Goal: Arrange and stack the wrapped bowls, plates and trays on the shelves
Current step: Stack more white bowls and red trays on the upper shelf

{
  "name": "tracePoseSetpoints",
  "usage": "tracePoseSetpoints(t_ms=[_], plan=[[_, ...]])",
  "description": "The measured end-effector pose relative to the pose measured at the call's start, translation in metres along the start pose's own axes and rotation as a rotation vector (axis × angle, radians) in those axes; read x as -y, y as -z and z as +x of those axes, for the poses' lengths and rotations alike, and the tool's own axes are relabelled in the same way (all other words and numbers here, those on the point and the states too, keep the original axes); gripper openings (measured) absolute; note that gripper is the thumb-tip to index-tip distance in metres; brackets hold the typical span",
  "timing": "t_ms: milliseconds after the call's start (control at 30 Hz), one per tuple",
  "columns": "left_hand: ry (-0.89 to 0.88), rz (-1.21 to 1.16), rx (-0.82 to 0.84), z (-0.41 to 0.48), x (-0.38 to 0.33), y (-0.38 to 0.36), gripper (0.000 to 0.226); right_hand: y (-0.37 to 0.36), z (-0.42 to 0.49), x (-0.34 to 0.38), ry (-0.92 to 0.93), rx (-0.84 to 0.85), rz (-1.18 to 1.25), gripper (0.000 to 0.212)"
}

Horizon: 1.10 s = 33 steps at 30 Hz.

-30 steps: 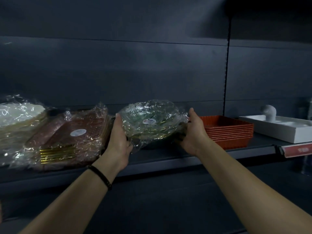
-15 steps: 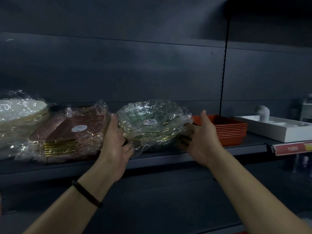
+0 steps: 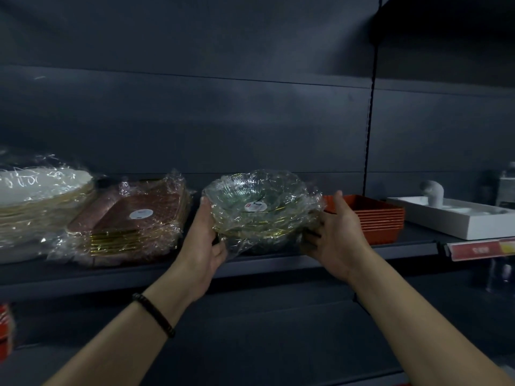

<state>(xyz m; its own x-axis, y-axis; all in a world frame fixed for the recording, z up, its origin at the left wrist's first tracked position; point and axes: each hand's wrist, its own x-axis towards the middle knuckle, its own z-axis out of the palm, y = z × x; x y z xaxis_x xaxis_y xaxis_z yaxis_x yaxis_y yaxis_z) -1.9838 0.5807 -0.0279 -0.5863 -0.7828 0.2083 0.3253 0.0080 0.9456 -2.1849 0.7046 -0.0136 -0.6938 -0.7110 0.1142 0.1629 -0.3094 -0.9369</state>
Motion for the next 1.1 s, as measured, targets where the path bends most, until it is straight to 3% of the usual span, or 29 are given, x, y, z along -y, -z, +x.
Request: tracePoseSetpoints(t_ms=[67, 200, 267, 367, 433, 567, 700, 800, 900, 933, 1033, 1100], plan=[[-0.002, 0.009, 0.010, -0.001, -0.001, 0.000, 0.072, 0.000, -0.001, 0.002, -0.013, 0.012, 0.019, 0.081], [0.014, 0.139, 0.021, -0.005, 0.001, 0.014, 0.085, -0.010, -0.014, -0.001, 0.048, -0.026, 0.058, 0.063], [0.003, 0.162, -0.029, -0.015, 0.001, 0.026, 0.076, -0.023, -0.027, -0.014, 0.151, -0.093, 0.003, 0.048], [-0.073, 0.220, -0.086, -0.043, -0.005, 0.053, 0.048, -0.046, -0.061, -0.039, 0.360, -0.331, -0.026, 0.026], [-0.165, 0.239, -0.160, -0.065, -0.010, 0.076, 0.039, -0.064, -0.087, -0.050, 0.454, -0.285, -0.032, 0.006], [-0.355, 0.293, -0.490, -0.090, -0.016, 0.137, 0.028, -0.109, -0.107, -0.069, 0.319, 0.141, -0.091, 0.022], [-0.443, 0.424, -0.704, -0.085, -0.025, 0.197, 0.013, -0.157, -0.094, -0.083, 0.162, 0.267, -0.068, 0.034], [-0.396, 0.435, -0.680, -0.068, -0.034, 0.218, 0.020, -0.184, -0.079, -0.092, 0.096, 0.296, -0.103, 0.043], [-0.355, 0.487, -0.599, -0.052, -0.041, 0.219, 0.046, -0.203, -0.059, -0.098, 0.043, 0.283, -0.150, 0.084], [-0.331, 0.479, -0.575, -0.044, -0.042, 0.219, 0.054, -0.208, -0.052, -0.100, 0.030, 0.300, -0.146, 0.088], [-0.270, 0.406, -0.465, -0.026, -0.048, 0.227, 0.075, -0.220, -0.040, -0.101, -0.002, 0.347, -0.128, 0.069], [-0.290, 0.385, -0.426, -0.018, -0.050, 0.228, 0.072, -0.225, -0.038, -0.103, -0.004, 0.359, -0.124, 0.066]])
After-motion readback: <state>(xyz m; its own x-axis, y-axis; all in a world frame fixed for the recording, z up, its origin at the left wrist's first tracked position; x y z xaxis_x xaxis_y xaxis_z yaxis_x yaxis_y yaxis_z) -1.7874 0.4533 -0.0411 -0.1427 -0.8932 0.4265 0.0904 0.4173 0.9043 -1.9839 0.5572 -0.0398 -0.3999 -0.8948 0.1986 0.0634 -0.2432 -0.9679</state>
